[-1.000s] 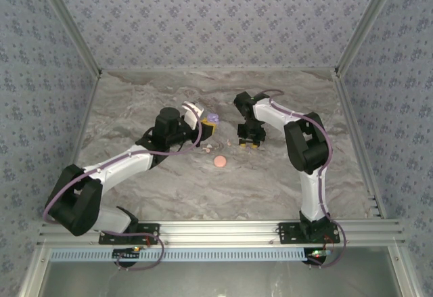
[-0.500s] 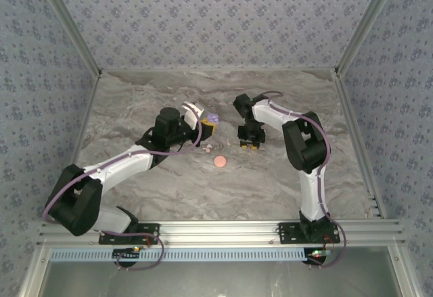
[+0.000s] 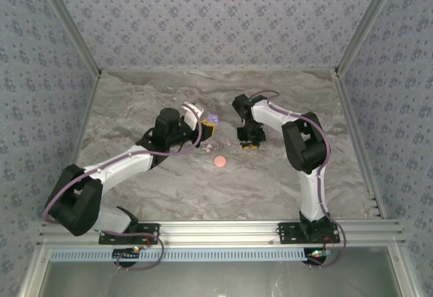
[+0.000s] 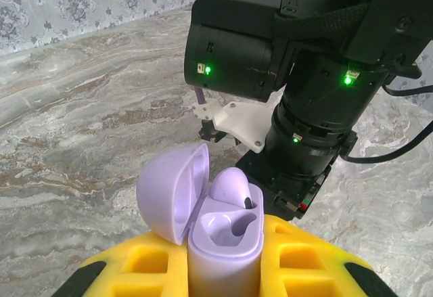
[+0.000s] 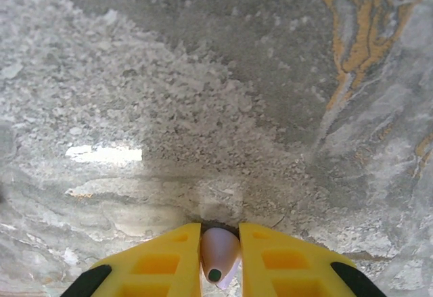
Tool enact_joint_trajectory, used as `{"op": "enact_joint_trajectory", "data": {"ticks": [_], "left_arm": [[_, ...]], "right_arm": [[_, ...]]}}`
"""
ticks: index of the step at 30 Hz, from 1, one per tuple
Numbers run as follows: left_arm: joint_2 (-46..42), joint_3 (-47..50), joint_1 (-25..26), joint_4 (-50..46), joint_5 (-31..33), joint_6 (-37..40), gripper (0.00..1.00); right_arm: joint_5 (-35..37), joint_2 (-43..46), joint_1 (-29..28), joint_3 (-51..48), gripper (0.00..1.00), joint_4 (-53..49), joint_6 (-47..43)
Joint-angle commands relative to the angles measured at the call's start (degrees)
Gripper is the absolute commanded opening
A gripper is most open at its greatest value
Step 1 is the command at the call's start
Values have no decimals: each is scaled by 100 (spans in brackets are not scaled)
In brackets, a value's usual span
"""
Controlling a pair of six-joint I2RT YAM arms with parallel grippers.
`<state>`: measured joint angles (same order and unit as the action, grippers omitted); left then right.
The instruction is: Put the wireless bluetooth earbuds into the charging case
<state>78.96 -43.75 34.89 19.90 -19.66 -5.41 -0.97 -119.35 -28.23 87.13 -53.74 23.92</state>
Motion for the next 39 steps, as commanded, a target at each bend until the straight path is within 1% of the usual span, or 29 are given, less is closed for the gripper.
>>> {"op": "enact_joint_trajectory", "data": {"ticks": [1, 6, 10, 14, 22, 30, 39], "left_arm": [[23, 45, -8, 225, -20, -16, 14], [22, 85, -9, 260, -29, -52, 14], [-4, 134, -9, 271, -21, -63, 14], [18, 216, -9, 378, -27, -118, 14], [289, 331, 22, 933, -126, -472, 14], [589, 332, 53, 1358, -151, -762, 14], [952, 96, 87, 1705, -178, -992, 14]], "right_arm": [[-108, 57, -25, -170, 18, 579, -597], [-263, 161, -18, -146, 19, 673, -940], [-93, 272, -14, -127, 19, 715, -1035], [-9, 603, -7, -209, 19, 937, -1150], [-25, 1347, -15, -166, 20, 1198, -1307], [-395, 1980, -26, 18, 20, 1289, -1381], [-821, 2520, -216, 340, 21, 1515, -1416]]}}
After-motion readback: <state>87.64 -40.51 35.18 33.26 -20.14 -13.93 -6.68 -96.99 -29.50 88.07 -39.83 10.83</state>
